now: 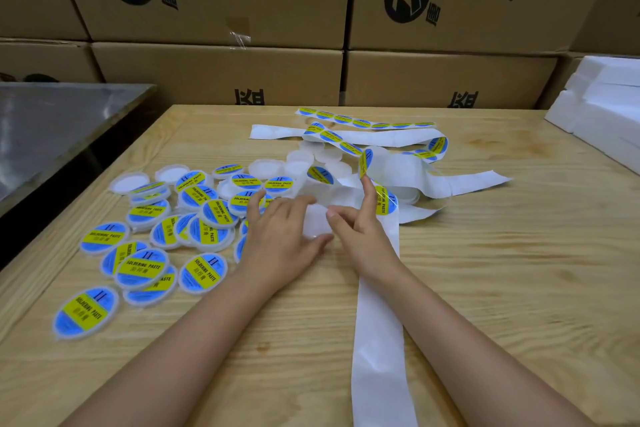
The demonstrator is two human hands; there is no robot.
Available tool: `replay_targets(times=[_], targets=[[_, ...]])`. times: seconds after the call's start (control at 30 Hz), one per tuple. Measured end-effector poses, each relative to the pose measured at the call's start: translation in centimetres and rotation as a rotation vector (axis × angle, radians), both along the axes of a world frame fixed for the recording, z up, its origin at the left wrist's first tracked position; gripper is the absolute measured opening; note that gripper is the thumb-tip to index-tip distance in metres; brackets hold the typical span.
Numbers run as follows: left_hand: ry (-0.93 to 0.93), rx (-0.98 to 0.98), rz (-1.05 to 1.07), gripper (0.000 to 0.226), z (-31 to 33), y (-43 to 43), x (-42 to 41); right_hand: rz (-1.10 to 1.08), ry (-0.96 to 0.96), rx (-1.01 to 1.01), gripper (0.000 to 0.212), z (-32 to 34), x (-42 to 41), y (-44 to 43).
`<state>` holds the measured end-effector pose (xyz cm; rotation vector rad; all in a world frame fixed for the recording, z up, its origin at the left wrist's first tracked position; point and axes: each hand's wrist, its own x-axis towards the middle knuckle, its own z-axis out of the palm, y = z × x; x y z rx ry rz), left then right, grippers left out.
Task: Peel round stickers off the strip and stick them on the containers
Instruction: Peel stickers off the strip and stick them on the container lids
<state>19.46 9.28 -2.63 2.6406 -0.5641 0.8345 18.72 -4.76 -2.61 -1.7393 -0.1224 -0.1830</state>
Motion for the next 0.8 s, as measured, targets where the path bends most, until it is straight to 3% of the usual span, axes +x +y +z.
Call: replay_targets(times=[0.13, 0.23, 0.37, 0.43, 0.53, 0.63, 0.8], targets=[[-0.041, -0.222, -0.146, 0.063, 0.7, -0.7, -0.4, -0.056, -0.03, 0.119, 0.083, 0.2, 0.3, -0.2], [0.132, -0.442, -0.217, 0.064, 0.8, -0.9, -0.5, -0.037, -0.036, 0.232, 0.08, 0.3, 0.5, -0.8], [0.456, -0.95, -0.314, 0.065, 1.5, -1.2, -0.7, 0.005, -0.033, 0.265, 0.079, 0.3, 0.4, -1.0], [0.577, -1.082, -0.379, 0.065, 1.6, -1.0, -0.6, -0.009, -0.035, 0.281, 0.071, 0.4, 0.3, -1.0], [0.635, -1.079, -0.459, 0.062, 1.5, -0.8, -0.8, -0.022, -0.043, 0.285, 0.067, 0.8, 0.3, -1.3], [0.564, -1.032, -0.42, 0.063, 1.3, -1.0, -0.8, -0.012, -0.039, 0.295, 0.062, 1.2, 0.1, -1.4], [0.574, -1.251, -0.237, 0.039, 1.5, -1.2, -0.2, -0.019, -0.052, 0.362, 0.066, 1.6, -0.2, -1.2]])
